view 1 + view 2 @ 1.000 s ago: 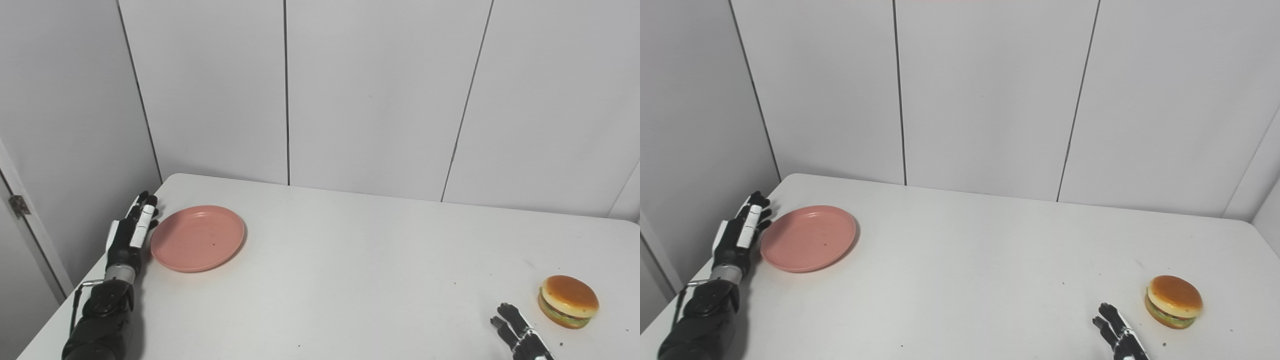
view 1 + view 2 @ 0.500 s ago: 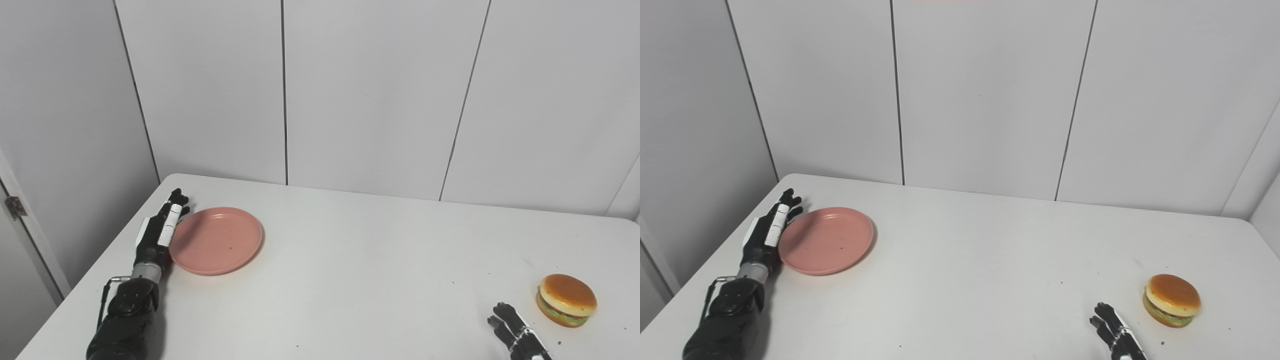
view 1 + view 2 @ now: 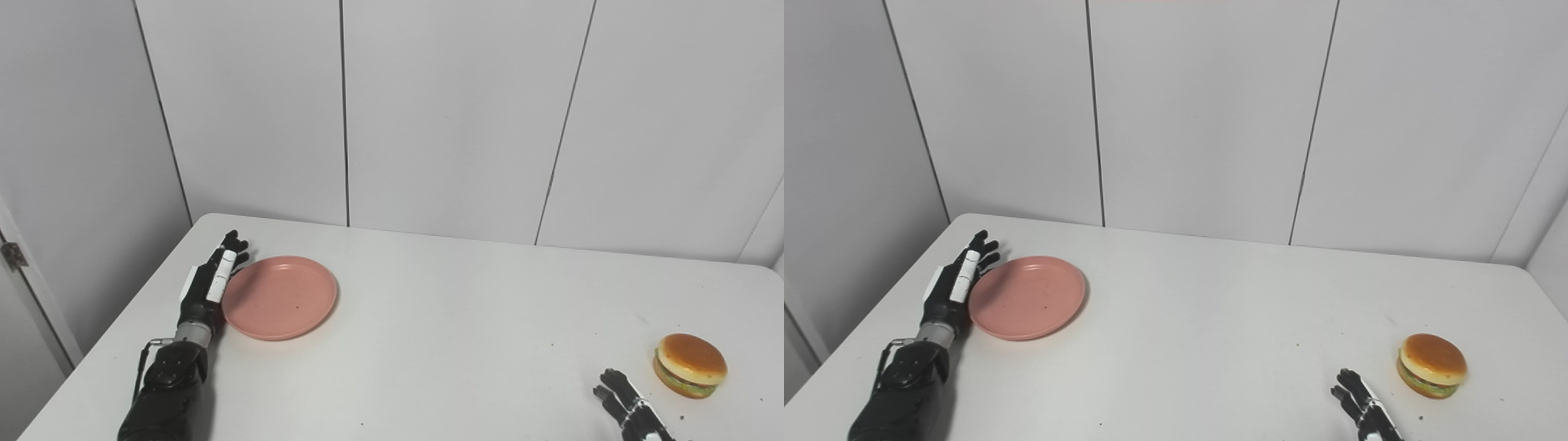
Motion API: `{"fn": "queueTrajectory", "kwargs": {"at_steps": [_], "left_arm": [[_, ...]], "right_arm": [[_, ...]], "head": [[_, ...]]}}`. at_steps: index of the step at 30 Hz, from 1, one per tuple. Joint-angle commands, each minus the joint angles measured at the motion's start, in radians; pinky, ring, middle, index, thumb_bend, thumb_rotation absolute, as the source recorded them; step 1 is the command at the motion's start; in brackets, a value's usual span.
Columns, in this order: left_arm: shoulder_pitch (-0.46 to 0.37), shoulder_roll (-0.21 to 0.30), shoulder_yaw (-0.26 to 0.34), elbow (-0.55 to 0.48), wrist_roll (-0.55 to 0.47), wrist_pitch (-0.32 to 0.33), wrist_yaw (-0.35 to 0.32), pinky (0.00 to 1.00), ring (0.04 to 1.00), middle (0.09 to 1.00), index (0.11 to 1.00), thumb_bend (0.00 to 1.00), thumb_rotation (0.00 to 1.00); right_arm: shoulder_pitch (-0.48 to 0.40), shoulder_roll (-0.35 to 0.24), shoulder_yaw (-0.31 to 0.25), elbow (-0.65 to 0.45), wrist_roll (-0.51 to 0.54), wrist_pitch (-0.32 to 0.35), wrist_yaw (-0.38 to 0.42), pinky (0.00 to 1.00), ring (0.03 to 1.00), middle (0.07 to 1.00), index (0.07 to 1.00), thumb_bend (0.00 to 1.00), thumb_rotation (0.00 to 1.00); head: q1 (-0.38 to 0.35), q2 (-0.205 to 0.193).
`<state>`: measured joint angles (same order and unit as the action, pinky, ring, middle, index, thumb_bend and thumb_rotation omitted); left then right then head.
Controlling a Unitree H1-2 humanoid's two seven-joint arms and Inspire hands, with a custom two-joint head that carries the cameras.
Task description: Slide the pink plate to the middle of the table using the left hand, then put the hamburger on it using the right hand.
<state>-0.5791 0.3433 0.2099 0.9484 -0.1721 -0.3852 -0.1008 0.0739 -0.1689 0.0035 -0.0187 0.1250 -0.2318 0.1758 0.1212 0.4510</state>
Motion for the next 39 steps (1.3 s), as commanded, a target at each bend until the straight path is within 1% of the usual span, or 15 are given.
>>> {"fn": "queueTrajectory", "kwargs": {"at_steps": [1, 4, 9, 12, 14, 18, 21, 24, 31, 35, 39], "left_arm": [[-0.035, 0.005, 0.002, -0.026, -0.006, -0.004, -0.002, 0.83, 0.889, 0.888, 0.911, 0.90, 0.89], [-0.024, -0.021, -0.001, -0.048, -0.017, 0.006, -0.013, 0.82, 0.894, 0.890, 0.916, 0.93, 0.88], [-0.015, -0.051, -0.010, -0.045, -0.026, 0.014, -0.040, 0.85, 0.905, 0.907, 0.924, 0.89, 0.88], [-0.006, -0.067, -0.022, -0.061, -0.014, 0.025, -0.035, 0.83, 0.905, 0.904, 0.920, 0.86, 0.89], [-0.004, -0.073, -0.026, -0.064, -0.009, 0.029, -0.030, 0.80, 0.887, 0.891, 0.910, 0.90, 0.87], [0.007, -0.093, -0.029, -0.102, -0.011, 0.060, -0.030, 0.81, 0.881, 0.890, 0.915, 0.89, 0.88], [0.002, -0.103, -0.029, -0.083, -0.013, 0.049, -0.040, 0.82, 0.888, 0.884, 0.913, 0.89, 0.88], [0.005, -0.115, -0.036, -0.089, -0.008, 0.050, -0.042, 0.82, 0.878, 0.881, 0.917, 0.89, 0.89], [0.024, -0.151, -0.057, -0.114, 0.002, 0.066, -0.037, 0.78, 0.859, 0.879, 0.896, 0.88, 0.87], [0.032, -0.166, -0.067, -0.128, -0.007, 0.077, -0.047, 0.77, 0.858, 0.880, 0.892, 0.88, 0.86], [0.044, -0.187, -0.073, -0.162, -0.009, 0.105, -0.041, 0.78, 0.862, 0.876, 0.894, 0.89, 0.86]], "right_arm": [[0.022, 0.008, 0.020, 0.023, -0.011, 0.068, 0.006, 0.95, 0.889, 0.915, 0.889, 0.88, 1.00], [0.023, 0.008, 0.022, 0.020, -0.020, 0.070, 0.004, 0.95, 0.887, 0.915, 0.892, 0.88, 1.00], [0.025, 0.010, 0.024, 0.012, -0.024, 0.073, 0.002, 0.94, 0.884, 0.910, 0.889, 0.87, 1.00], [0.028, 0.011, 0.027, 0.007, -0.029, 0.074, -0.001, 0.95, 0.884, 0.911, 0.890, 0.87, 1.00], [0.028, 0.011, 0.030, 0.003, -0.030, 0.078, -0.003, 0.95, 0.889, 0.912, 0.892, 0.87, 1.00], [0.028, 0.011, 0.034, -0.002, -0.036, 0.083, -0.007, 0.95, 0.887, 0.908, 0.889, 0.87, 1.00], [0.028, 0.012, 0.037, -0.004, -0.039, 0.082, -0.008, 0.95, 0.888, 0.909, 0.889, 0.88, 1.00], [0.031, 0.011, 0.039, -0.009, -0.039, 0.083, -0.007, 0.95, 0.887, 0.906, 0.883, 0.89, 1.00], [0.035, 0.016, 0.043, -0.023, -0.053, 0.093, -0.013, 0.95, 0.883, 0.903, 0.882, 0.88, 1.00], [0.035, 0.017, 0.046, -0.024, -0.058, 0.093, -0.015, 0.94, 0.881, 0.897, 0.880, 0.89, 1.00], [0.033, 0.015, 0.053, -0.028, -0.064, 0.097, -0.019, 0.94, 0.881, 0.901, 0.888, 0.89, 1.00]], "head": [[-0.002, 0.003], [-0.004, 0.004], [-0.007, 0.006], [-0.011, 0.008], [-0.012, 0.009], [-0.018, 0.009], [-0.024, 0.012], [-0.030, 0.016], [-0.046, 0.021], [-0.054, 0.024], [-0.069, 0.029]]}}
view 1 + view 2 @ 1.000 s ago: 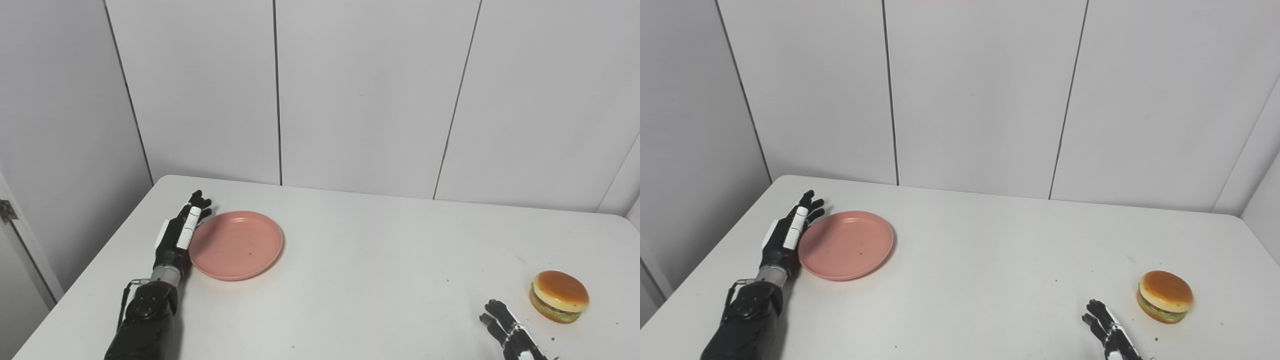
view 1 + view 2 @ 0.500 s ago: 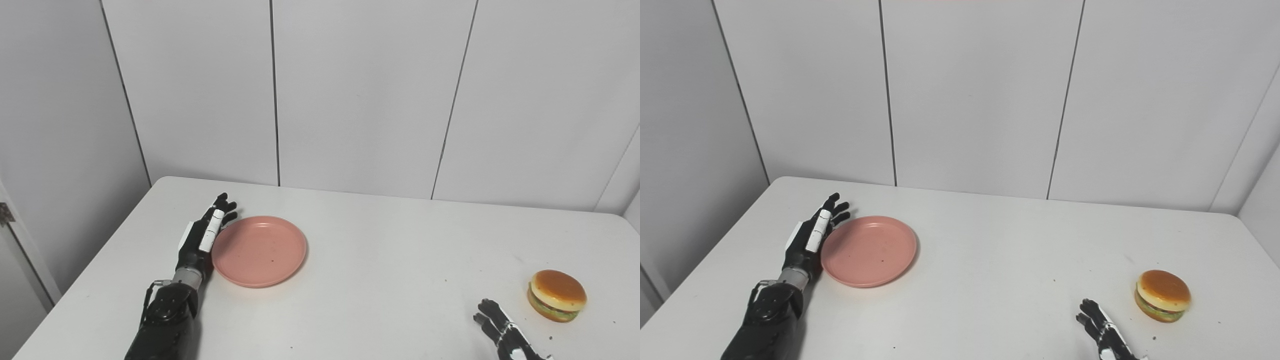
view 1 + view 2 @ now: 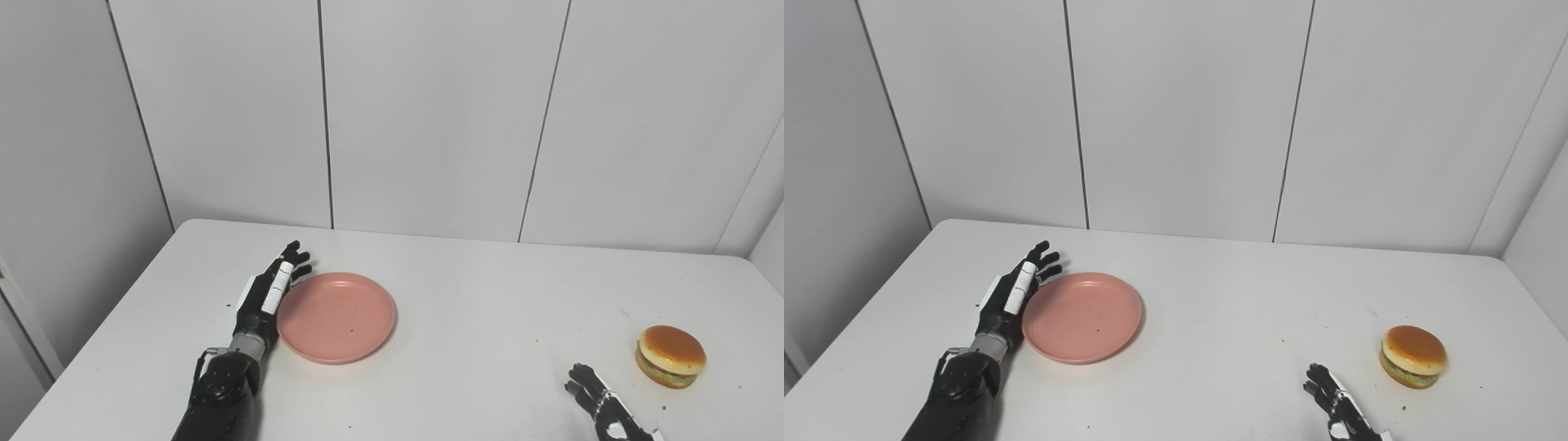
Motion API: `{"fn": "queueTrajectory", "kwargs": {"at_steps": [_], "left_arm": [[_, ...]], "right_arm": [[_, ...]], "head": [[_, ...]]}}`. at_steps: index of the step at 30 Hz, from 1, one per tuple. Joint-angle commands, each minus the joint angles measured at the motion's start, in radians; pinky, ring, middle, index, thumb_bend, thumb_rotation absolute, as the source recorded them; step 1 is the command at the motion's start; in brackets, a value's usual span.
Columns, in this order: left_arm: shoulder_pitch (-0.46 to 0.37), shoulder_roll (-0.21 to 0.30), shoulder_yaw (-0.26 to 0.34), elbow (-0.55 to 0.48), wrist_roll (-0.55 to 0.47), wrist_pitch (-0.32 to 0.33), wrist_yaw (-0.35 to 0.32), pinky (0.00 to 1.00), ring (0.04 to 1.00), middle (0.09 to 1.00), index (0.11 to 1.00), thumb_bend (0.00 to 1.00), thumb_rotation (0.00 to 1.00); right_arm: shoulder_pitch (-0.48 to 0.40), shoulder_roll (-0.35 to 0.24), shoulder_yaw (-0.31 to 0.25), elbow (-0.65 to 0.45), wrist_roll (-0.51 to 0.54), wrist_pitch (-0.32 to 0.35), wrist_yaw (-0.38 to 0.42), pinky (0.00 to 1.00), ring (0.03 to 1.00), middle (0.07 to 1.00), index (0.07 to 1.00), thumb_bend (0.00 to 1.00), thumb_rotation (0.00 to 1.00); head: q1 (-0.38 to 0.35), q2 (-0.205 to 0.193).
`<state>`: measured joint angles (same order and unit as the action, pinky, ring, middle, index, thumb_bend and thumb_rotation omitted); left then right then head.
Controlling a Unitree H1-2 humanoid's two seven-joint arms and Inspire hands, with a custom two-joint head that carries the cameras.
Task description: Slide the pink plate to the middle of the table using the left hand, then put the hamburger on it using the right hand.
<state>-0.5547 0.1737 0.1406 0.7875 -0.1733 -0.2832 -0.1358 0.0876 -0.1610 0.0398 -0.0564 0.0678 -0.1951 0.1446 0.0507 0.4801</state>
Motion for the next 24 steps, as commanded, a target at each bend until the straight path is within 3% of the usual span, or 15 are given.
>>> {"fn": "queueTrajectory", "kwargs": {"at_steps": [1, 8, 24], "left_arm": [[0.022, -0.021, -0.006, -0.006, -0.006, 0.005, -0.005, 0.78, 0.863, 0.877, 0.896, 0.89, 0.86], [0.049, -0.068, -0.001, -0.070, -0.020, 0.058, 0.007, 0.79, 0.871, 0.880, 0.891, 0.90, 0.84], [0.105, -0.141, -0.005, -0.177, -0.038, 0.121, 0.005, 0.83, 0.879, 0.881, 0.897, 0.87, 0.85]], "right_arm": [[0.020, 0.008, 0.018, 0.008, -0.010, 0.061, 0.011, 0.94, 0.880, 0.900, 0.887, 0.89, 1.00], [0.020, 0.014, 0.030, -0.001, -0.040, 0.060, 0.001, 0.93, 0.873, 0.893, 0.885, 0.90, 1.00], [0.007, 0.078, 0.074, -0.014, -0.132, 0.098, -0.037, 0.92, 0.867, 0.890, 0.878, 0.89, 1.00]], "head": [[-0.008, 0.002], [-0.056, 0.020], [-0.257, 0.032]]}}
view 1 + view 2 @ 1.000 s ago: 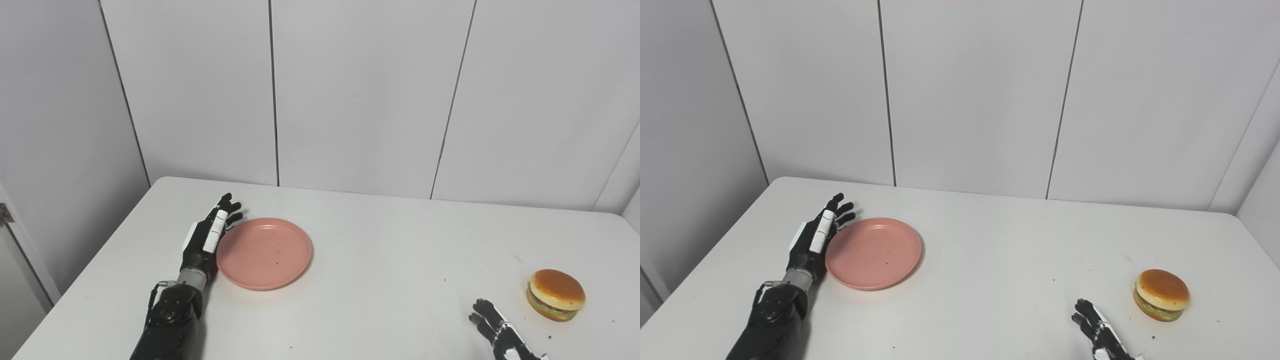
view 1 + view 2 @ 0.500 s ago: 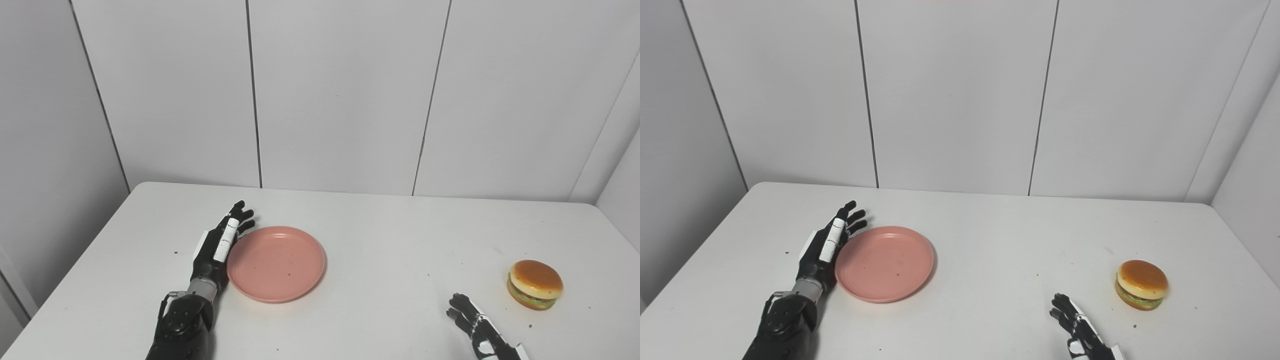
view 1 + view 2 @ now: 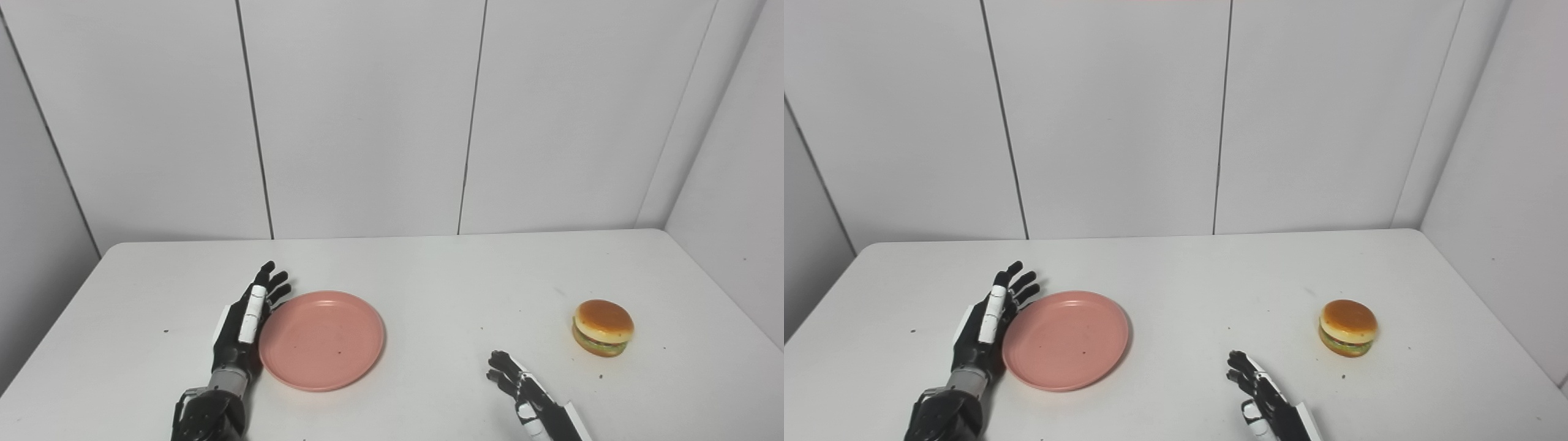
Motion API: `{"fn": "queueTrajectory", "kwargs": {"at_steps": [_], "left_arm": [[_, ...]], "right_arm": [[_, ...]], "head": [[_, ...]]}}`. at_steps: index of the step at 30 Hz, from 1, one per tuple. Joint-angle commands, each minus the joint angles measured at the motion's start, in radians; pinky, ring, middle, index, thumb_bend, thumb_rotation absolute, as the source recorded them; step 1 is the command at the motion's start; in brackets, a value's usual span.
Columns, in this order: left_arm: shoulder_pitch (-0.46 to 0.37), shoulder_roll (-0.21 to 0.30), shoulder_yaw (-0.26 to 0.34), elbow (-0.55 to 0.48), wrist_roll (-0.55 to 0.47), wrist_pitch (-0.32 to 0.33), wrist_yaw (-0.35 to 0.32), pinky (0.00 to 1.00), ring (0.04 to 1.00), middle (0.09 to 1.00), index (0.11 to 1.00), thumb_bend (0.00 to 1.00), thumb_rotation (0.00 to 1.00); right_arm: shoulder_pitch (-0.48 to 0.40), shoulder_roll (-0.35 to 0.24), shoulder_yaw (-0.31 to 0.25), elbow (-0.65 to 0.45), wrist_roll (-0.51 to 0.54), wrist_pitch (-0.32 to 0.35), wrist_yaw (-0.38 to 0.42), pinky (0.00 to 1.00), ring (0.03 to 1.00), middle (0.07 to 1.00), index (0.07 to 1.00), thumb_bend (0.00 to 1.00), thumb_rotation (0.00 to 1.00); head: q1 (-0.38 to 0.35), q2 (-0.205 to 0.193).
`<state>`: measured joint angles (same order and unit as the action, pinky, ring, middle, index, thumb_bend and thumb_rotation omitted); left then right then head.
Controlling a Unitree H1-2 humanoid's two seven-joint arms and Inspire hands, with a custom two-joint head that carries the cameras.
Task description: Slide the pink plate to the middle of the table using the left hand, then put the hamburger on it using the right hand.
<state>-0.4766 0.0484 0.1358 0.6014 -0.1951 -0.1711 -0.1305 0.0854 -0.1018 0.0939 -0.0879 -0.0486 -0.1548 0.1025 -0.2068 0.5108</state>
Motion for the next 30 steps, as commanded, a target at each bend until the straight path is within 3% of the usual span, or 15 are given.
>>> {"fn": "queueTrajectory", "kwargs": {"at_steps": [1, 14, 30], "left_arm": [[0.032, -0.021, 0.000, 0.005, -0.016, 0.011, 0.003, 0.85, 0.881, 0.880, 0.894, 0.87, 0.85], [0.070, -0.081, -0.021, -0.034, 0.019, 0.017, 0.055, 0.99, 0.909, 0.880, 0.898, 0.87, 0.88], [0.069, -0.122, -0.024, -0.097, 0.016, 0.071, 0.092, 1.00, 0.904, 0.883, 0.878, 0.84, 0.90]], "right_arm": [[0.008, 0.022, 0.023, 0.018, -0.024, 0.059, 0.001, 0.91, 0.866, 0.890, 0.879, 0.90, 1.00], [-0.002, 0.042, 0.045, 0.020, -0.030, 0.050, -0.006, 0.91, 0.875, 0.897, 0.887, 0.85, 1.00], [-0.020, 0.064, 0.083, 0.049, -0.068, 0.017, -0.036, 0.87, 0.870, 0.910, 0.892, 0.80, 1.00]], "head": [[-0.011, 0.003], [-0.071, 0.027], [-0.180, 0.025]]}}
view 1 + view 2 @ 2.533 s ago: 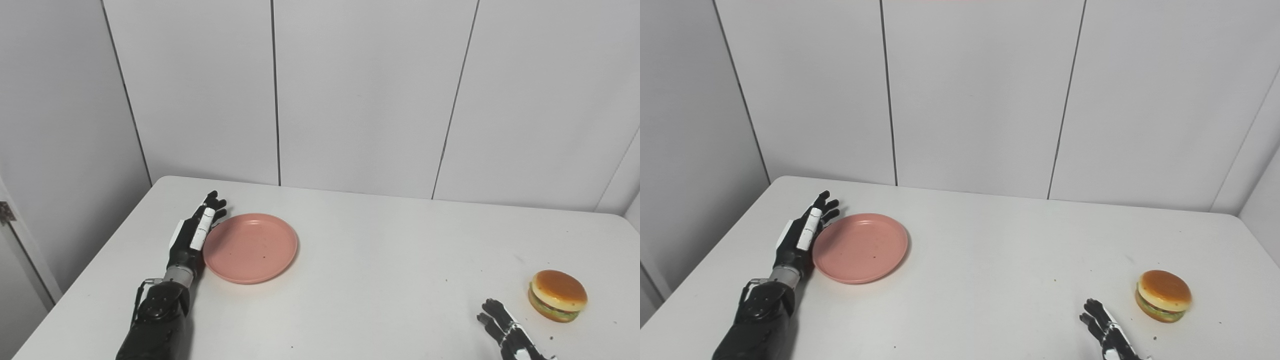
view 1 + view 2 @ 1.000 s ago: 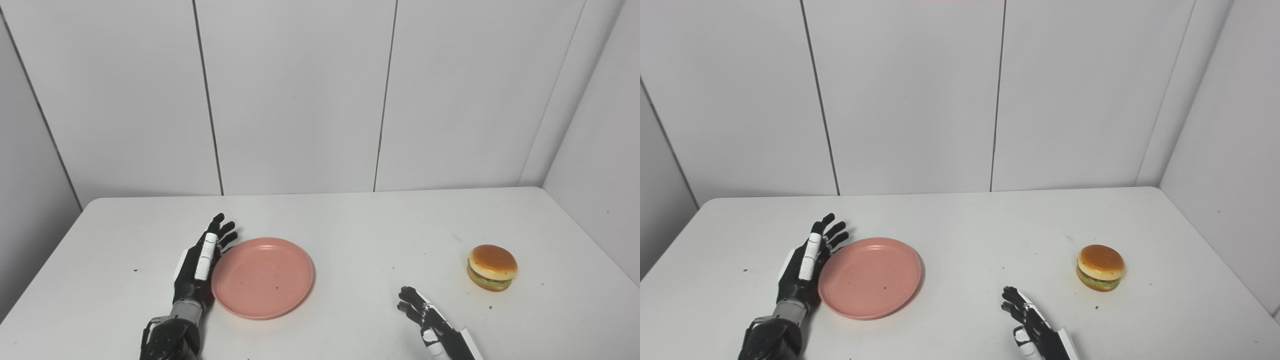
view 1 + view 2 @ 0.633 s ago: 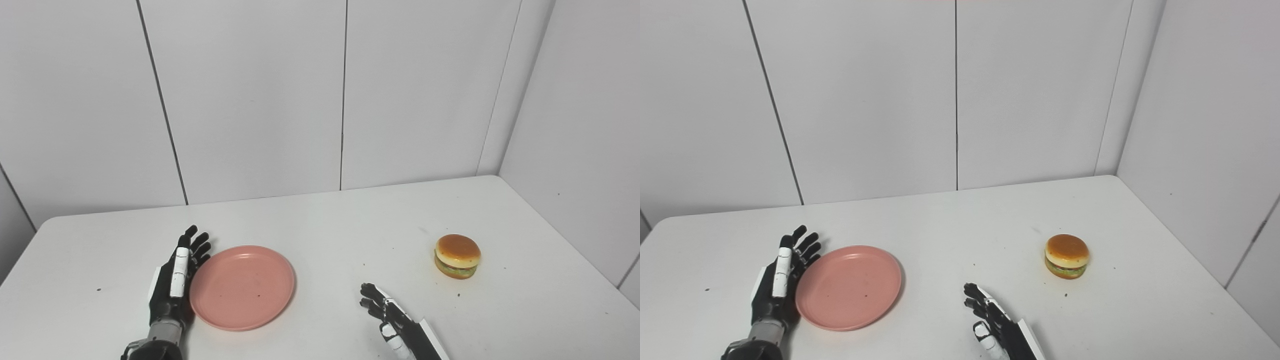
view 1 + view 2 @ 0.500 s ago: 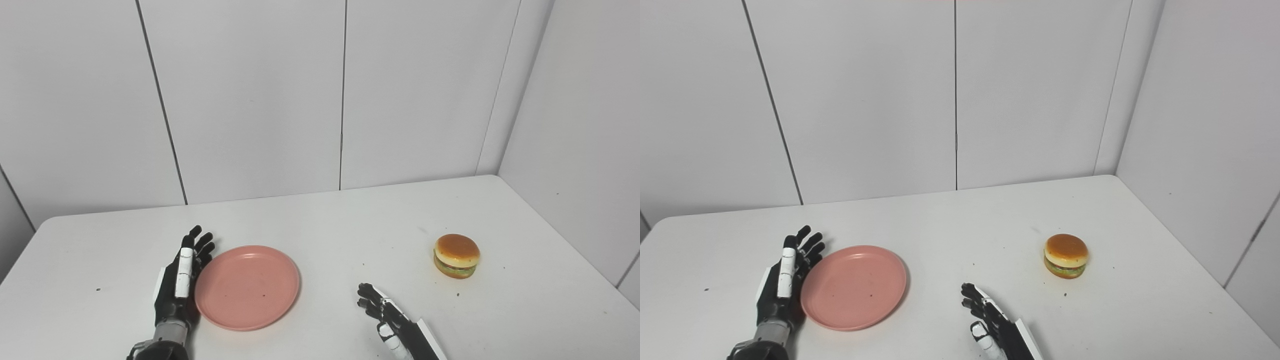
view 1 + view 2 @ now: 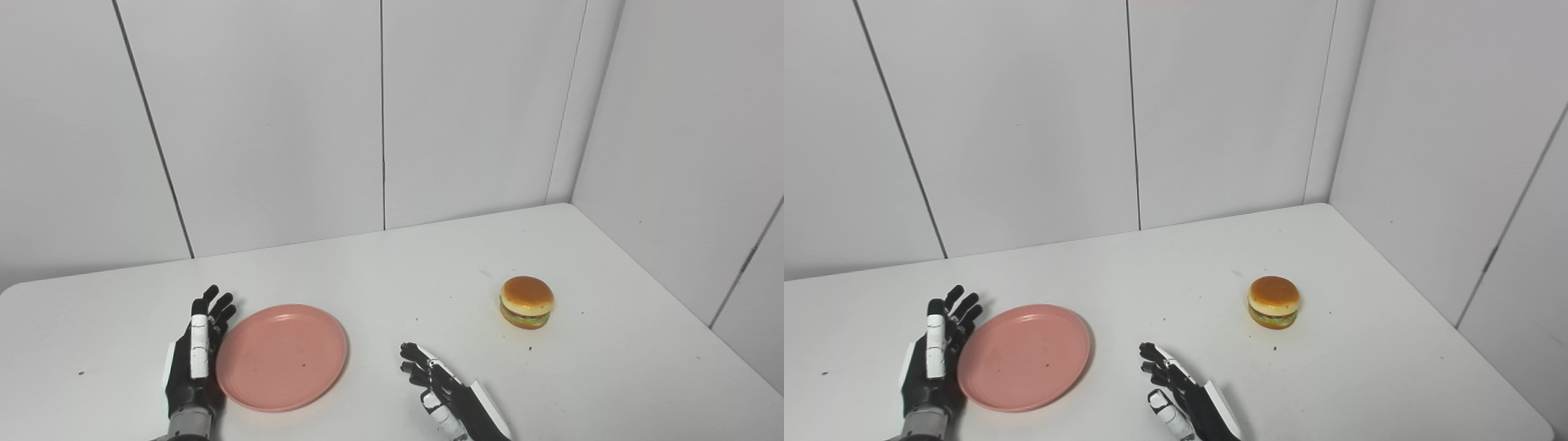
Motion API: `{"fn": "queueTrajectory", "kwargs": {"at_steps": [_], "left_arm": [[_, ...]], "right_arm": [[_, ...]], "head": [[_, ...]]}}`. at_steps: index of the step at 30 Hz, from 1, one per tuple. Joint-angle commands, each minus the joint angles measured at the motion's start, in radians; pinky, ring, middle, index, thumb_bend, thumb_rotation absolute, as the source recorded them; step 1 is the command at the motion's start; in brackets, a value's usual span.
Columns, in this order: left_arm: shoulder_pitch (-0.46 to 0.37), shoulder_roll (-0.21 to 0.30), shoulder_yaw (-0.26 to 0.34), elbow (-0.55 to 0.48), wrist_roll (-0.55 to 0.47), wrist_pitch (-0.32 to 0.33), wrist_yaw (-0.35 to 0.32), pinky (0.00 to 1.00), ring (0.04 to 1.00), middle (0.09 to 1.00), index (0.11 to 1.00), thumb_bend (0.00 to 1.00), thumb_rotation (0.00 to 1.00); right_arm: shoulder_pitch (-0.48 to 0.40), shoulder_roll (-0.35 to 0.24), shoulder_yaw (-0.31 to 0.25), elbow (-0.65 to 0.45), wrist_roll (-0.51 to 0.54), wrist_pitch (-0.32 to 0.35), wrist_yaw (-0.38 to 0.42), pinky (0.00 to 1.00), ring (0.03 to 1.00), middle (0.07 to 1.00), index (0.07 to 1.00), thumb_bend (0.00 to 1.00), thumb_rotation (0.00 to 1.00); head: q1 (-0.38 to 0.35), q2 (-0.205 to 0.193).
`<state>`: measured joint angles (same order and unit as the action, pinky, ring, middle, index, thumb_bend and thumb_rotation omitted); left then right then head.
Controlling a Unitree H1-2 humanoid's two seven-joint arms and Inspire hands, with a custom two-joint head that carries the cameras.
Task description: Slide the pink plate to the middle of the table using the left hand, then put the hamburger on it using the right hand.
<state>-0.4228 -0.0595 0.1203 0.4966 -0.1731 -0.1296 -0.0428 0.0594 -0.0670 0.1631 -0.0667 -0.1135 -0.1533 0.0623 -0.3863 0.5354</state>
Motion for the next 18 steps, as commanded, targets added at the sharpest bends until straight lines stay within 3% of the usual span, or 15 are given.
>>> {"fn": "queueTrajectory", "kwargs": {"at_steps": [1, 7, 18], "left_arm": [[0.014, -0.016, -0.008, 0.009, -0.006, 0.030, 0.004, 1.00, 0.903, 0.883, 0.876, 0.84, 0.90], [0.009, -0.019, -0.009, 0.016, -0.007, 0.031, 0.004, 1.00, 0.892, 0.872, 0.871, 0.86, 0.90], [0.011, -0.029, -0.017, 0.008, 0.001, 0.039, 0.007, 1.00, 0.888, 0.868, 0.854, 0.87, 0.88]], "right_arm": [[0.005, 0.030, 0.016, 0.029, -0.005, 0.016, 0.003, 0.87, 0.871, 0.910, 0.892, 0.79, 1.00], [-0.004, 0.040, 0.024, 0.044, -0.012, 0.015, -0.007, 0.87, 0.883, 0.915, 0.889, 0.80, 1.00], [-0.004, 0.035, 0.026, 0.042, -0.013, 0.016, -0.011, 0.87, 0.884, 0.917, 0.888, 0.81, 1.00]], "head": [[-0.008, -0.001], [-0.041, -0.004], [-0.021, 0.004]]}}
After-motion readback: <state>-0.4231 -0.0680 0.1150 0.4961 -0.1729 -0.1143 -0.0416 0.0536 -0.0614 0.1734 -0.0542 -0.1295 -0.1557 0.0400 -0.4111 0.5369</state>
